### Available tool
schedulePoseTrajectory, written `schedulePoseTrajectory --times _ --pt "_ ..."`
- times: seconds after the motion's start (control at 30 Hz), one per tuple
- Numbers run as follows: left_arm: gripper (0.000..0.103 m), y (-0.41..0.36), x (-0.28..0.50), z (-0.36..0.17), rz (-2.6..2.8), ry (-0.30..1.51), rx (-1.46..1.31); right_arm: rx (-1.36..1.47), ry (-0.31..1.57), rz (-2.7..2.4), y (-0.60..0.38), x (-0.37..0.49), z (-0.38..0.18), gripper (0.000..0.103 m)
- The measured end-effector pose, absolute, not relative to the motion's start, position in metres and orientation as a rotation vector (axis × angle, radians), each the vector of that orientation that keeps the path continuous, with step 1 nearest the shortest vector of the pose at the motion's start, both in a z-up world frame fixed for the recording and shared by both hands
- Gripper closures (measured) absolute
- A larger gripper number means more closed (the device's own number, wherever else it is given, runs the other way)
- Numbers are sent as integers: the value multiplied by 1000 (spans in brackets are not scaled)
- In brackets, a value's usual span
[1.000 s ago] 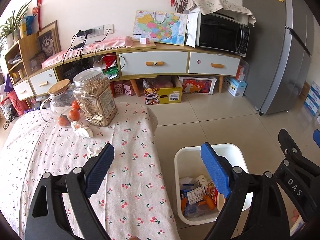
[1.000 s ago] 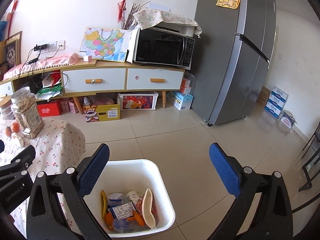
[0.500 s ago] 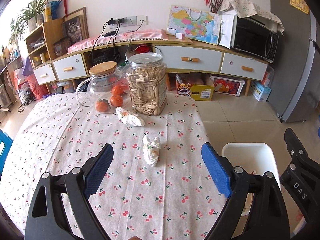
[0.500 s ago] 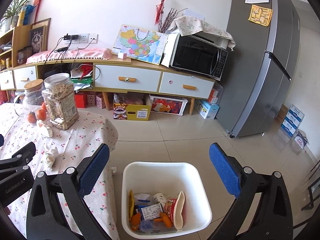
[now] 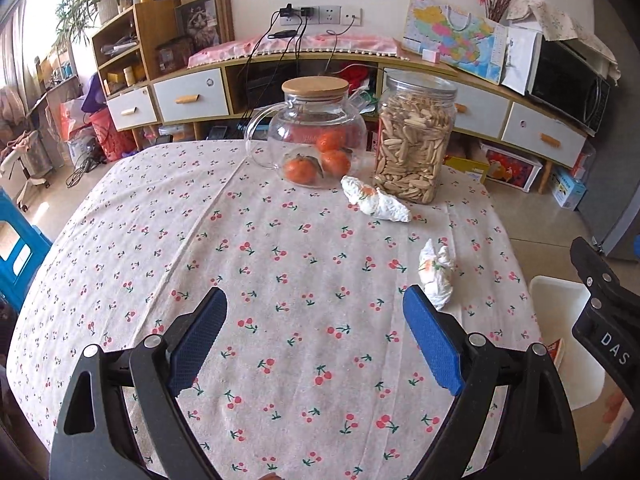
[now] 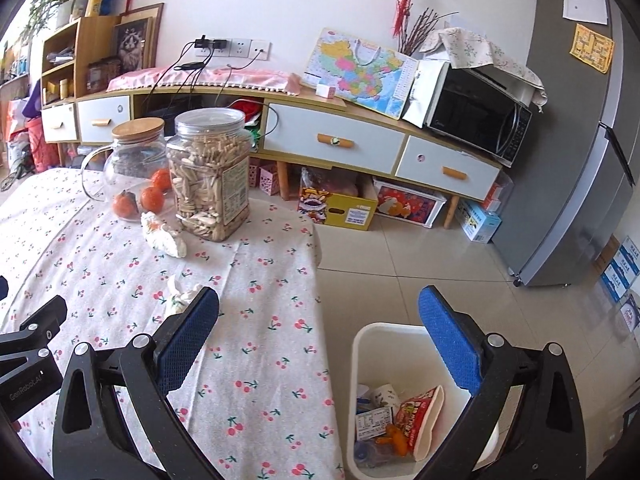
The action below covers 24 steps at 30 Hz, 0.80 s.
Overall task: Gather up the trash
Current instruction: 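Reach the right gripper to a crumpled white tissue and grasp it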
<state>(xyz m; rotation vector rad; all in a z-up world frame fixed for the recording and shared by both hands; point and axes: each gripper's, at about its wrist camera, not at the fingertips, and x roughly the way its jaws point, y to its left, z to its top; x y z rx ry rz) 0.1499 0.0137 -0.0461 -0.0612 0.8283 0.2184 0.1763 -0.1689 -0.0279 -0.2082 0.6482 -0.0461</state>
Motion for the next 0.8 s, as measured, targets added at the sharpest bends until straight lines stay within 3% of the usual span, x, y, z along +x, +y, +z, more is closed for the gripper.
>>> schedulePoseTrajectory --times 0.37,0.57,0.67,0.77,0.8 --pt "16 55 155 -58 239 872 -118 -89 855 235 -120 227 -82 8" --pt "16 79 156 -63 266 899 -148 -53 921 297 -102 243 -100 17" --pt "16 92 156 -67 275 920 -172 -62 957 295 -94 249 -112 28" --pt "16 101 157 -71 285 938 -205 -89 968 268 -91 250 -120 56" --pt "16 103 157 -72 285 941 -215 -101 959 267 -91 249 -119 75"
